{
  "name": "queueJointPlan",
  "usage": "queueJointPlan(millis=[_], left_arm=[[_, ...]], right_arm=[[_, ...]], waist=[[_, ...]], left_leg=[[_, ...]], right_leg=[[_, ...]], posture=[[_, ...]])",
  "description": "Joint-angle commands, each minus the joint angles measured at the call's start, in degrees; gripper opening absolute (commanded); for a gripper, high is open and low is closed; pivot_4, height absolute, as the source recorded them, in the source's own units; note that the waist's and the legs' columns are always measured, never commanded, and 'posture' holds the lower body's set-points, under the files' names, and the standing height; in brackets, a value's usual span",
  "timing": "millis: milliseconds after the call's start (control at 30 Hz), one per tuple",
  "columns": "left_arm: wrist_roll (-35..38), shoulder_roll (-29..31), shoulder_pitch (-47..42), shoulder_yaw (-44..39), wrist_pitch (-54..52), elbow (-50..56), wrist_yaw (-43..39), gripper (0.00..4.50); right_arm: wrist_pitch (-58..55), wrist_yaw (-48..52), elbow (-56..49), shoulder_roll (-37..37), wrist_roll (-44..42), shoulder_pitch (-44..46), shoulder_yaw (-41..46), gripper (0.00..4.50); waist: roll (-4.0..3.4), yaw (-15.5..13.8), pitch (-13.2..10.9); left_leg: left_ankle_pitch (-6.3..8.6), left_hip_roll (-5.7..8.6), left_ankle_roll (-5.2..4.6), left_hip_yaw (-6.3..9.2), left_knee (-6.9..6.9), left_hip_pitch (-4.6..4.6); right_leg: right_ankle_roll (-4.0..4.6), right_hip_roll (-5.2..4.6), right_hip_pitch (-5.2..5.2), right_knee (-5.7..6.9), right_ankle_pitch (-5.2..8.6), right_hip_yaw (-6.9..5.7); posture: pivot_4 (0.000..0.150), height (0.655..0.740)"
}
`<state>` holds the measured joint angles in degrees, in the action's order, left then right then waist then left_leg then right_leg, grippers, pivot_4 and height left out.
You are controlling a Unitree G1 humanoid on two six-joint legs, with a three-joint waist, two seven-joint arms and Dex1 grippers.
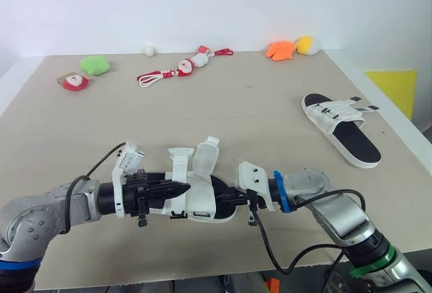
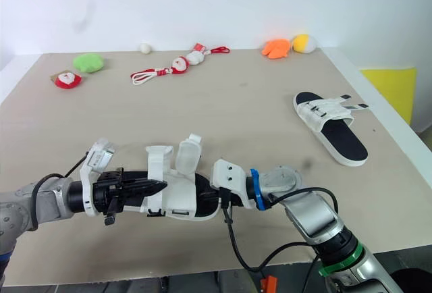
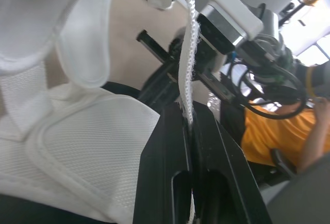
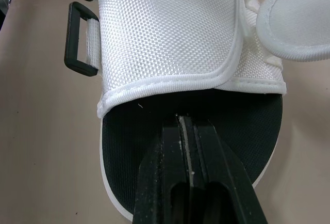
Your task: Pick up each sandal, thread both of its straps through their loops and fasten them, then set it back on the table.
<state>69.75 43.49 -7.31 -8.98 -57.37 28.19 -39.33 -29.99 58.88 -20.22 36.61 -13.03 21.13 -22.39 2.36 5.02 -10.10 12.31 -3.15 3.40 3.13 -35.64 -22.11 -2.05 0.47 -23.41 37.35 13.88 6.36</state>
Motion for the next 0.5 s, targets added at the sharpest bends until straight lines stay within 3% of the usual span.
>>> queueJointPlan(millis=[33,167,500], left_arm=[[-1.22,-0.41,1.02,-0.16,0.63,1.82,1.76,0.02],[-4.26,0.24,2.98,0.84,2.15,3.78,0.87,0.02],[0.89,0.59,4.51,-0.50,1.77,6.47,-1.15,0.02]], right_arm=[[-0.98,0.37,2.19,0.06,1.90,-1.11,-3.14,0.00],[-1.01,0.50,2.14,0.10,1.84,-1.16,-3.07,0.00],[-1.23,0.63,2.21,0.00,1.67,-1.25,-2.73,0.00]], waist=[[0.00,0.01,0.00],[0.00,0.01,0.00],[0.00,-0.01,0.00]], left_leg=[[0.00,0.00,0.00,0.00,0.00,0.01],[0.01,-0.02,0.01,0.00,0.01,0.00],[0.04,-0.02,0.06,0.00,0.04,-0.02]], right_leg=[[0.00,0.00,0.00,0.00,0.00,0.00],[0.02,0.02,-0.01,0.00,0.01,0.01],[0.09,0.01,-0.01,-0.01,0.06,0.01]], posture=[[0.150,0.7400],[0.150,0.7400],[0.150,0.7400]])
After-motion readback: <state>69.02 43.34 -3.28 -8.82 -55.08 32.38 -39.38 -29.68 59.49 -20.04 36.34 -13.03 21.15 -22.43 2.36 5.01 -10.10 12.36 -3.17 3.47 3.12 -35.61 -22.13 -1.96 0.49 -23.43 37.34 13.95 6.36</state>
